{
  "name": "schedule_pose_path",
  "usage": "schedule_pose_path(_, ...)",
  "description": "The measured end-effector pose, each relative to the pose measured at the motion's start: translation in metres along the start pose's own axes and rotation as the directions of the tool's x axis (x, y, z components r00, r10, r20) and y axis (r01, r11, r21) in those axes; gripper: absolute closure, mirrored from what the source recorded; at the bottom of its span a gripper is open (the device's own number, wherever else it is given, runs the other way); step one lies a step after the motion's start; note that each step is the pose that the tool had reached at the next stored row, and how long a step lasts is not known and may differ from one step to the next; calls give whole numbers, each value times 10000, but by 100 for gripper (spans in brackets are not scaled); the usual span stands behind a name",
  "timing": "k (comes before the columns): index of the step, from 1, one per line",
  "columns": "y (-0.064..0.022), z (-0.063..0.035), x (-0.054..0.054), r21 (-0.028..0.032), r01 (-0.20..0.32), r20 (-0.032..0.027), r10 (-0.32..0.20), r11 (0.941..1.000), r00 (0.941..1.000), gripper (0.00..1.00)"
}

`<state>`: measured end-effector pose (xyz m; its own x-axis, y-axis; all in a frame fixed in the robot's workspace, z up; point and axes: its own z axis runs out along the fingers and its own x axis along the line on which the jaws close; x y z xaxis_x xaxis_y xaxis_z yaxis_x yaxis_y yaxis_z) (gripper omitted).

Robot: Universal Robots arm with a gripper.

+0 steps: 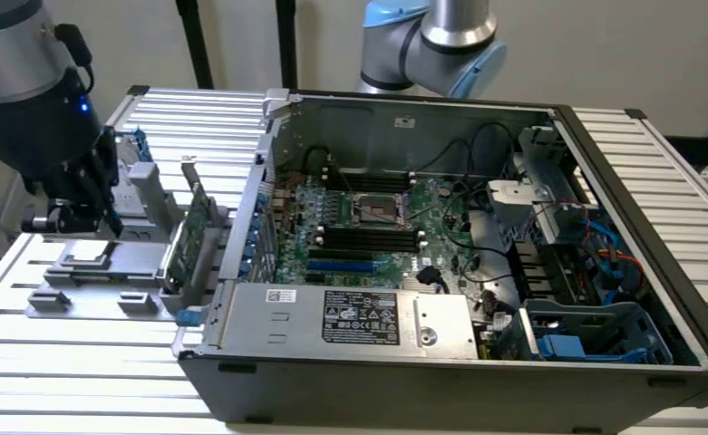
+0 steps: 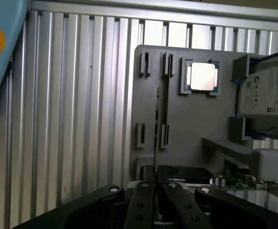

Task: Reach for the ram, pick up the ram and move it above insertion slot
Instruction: 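Pick up the ram and move it above insertion slot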

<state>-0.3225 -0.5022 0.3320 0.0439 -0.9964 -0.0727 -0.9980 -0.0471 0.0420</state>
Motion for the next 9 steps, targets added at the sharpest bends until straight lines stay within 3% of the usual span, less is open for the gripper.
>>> schedule_pose_path(9,-389,-425,-7,-66,-2,68,3,10000,10000,86)
